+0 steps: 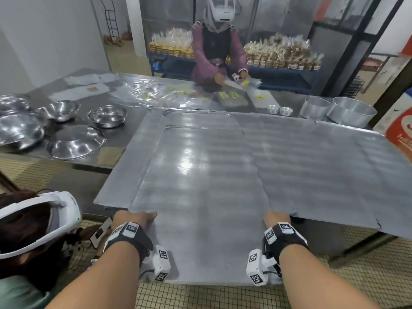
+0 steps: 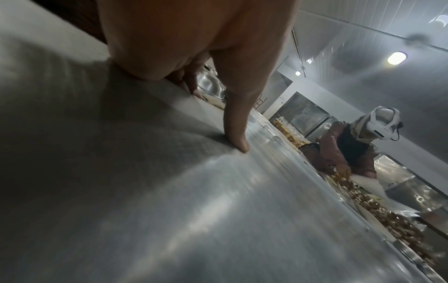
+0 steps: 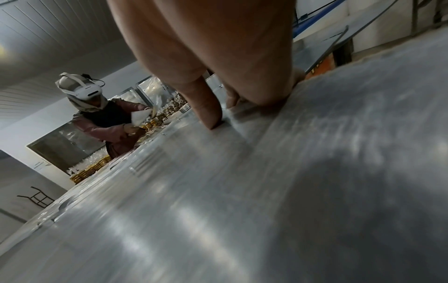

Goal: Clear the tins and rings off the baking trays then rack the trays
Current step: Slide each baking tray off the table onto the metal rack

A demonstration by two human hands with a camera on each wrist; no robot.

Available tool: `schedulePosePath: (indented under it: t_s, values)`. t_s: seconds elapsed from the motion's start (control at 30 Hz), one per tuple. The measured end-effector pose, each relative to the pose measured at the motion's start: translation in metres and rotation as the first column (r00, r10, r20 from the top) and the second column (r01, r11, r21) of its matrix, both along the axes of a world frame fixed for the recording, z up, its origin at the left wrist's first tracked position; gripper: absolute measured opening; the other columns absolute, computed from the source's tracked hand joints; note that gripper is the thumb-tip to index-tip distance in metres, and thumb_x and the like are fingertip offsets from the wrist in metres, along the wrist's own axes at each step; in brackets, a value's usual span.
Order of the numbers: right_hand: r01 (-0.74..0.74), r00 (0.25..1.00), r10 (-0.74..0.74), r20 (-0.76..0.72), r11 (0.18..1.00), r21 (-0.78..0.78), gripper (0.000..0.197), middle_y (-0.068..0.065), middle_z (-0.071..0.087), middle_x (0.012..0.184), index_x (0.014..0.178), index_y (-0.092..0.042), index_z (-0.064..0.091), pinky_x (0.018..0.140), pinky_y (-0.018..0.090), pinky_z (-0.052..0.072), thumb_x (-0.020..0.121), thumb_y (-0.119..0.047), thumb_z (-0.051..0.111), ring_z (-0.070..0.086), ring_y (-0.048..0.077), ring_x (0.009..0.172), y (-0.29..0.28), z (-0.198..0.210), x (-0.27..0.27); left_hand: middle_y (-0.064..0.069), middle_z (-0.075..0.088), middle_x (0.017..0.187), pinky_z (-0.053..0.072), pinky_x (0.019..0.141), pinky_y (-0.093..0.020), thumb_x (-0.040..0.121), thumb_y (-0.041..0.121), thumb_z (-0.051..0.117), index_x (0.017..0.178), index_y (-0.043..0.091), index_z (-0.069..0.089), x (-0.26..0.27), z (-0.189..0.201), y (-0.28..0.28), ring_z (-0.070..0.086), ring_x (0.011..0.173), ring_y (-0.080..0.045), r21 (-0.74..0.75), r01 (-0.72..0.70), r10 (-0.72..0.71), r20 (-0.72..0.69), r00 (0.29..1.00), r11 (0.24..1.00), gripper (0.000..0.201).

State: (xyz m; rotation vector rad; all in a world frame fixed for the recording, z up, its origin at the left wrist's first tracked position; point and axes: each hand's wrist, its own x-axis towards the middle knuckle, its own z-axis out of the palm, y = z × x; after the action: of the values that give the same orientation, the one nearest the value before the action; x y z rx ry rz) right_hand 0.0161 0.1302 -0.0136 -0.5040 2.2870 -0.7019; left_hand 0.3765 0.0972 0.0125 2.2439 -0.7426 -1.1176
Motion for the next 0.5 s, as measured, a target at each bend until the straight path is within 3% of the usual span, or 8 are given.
schedulePosePath:
  t_s: [0.17, 0.23, 0.3, 0.4, 0.43, 0.5]
  values:
    - [-0.052, 0.995, 0.055, -0.077, 0.998, 0.046, 0.038, 0.022, 0.056, 0.133, 0.129, 0.007, 0.056, 0.098, 0.034, 0.041, 0.101, -0.017, 0.045, 0.053, 0.033, 0.124, -0.022, 0.014, 0.021, -0.024, 0.064, 0.127, 0.053, 0.095, -0.045, 0.061, 0.038, 0.095, 0.125, -0.004, 0.059, 0.021, -0.005, -0.032, 0.063, 0.108, -0.044, -0.014, 0.061, -0.061, 0.019, 0.998, 0.998, 0.085]
    - [-0.115, 0.982, 0.127, -0.139, 0.989, 0.092, 0.036, 0.016, 0.057, 0.135, 0.13, -0.001, 0.058, 0.096, 0.03, 0.044, 0.1, -0.018, 0.045, 0.054, 0.03, 0.125, -0.032, 0.017, 0.026, -0.025, 0.064, 0.126, 0.053, 0.095, -0.047, 0.062, 0.038, 0.094, 0.124, -0.003, 0.058, 0.026, -0.008, -0.045, 0.063, 0.108, -0.046, -0.022, 0.076, -0.076, 0.018, 0.997, 0.997, 0.083]
    - [-0.17, 0.961, 0.195, -0.197, 0.976, 0.135, 0.035, 0.008, 0.057, 0.137, 0.131, -0.013, 0.059, 0.092, 0.026, 0.045, 0.099, -0.019, 0.044, 0.055, 0.026, 0.126, -0.041, 0.022, 0.029, -0.024, 0.067, 0.117, 0.054, 0.094, -0.049, 0.063, 0.038, 0.094, 0.119, -0.002, 0.061, 0.029, -0.011, -0.058, 0.064, 0.101, -0.046, -0.025, 0.1, -0.099, 0.019, 0.995, 0.995, 0.077]
    - [-0.272, 0.919, 0.334, -0.21, 0.922, 0.277, 0.035, 0.006, 0.058, 0.137, 0.132, -0.015, 0.059, 0.093, 0.025, 0.046, 0.1, -0.02, 0.045, 0.055, 0.025, 0.126, -0.057, 0.027, 0.032, -0.022, 0.07, 0.105, 0.056, 0.091, -0.052, 0.061, 0.039, 0.093, 0.108, 0.001, 0.063, 0.032, -0.014, -0.074, 0.065, 0.089, -0.044, -0.023, 0.118, -0.117, 0.026, 0.993, 0.993, 0.067]
    - [-0.257, 0.927, 0.321, -0.195, 0.92, 0.295, 0.034, 0.008, 0.059, 0.135, 0.131, -0.013, 0.059, 0.088, 0.022, 0.047, 0.1, -0.02, 0.046, 0.056, 0.026, 0.125, -0.061, 0.028, 0.034, -0.022, 0.07, 0.103, 0.056, 0.089, -0.051, 0.06, 0.039, 0.093, 0.106, 0.001, 0.064, 0.032, -0.014, -0.08, 0.066, 0.087, -0.043, -0.023, 0.123, -0.122, 0.035, 0.992, 0.992, 0.066]
    - [-0.277, 0.922, 0.342, -0.184, 0.911, 0.304, 0.034, 0.014, 0.06, 0.131, 0.127, -0.005, 0.061, 0.067, 0.017, 0.043, 0.097, -0.018, 0.051, 0.057, 0.029, 0.121, -0.07, 0.031, 0.036, -0.021, 0.07, 0.1, 0.056, 0.087, -0.049, 0.059, 0.041, 0.093, 0.103, 0.002, 0.066, 0.032, -0.015, -0.092, 0.066, 0.086, -0.042, -0.014, 0.133, -0.132, 0.063, 0.989, 0.991, 0.065]
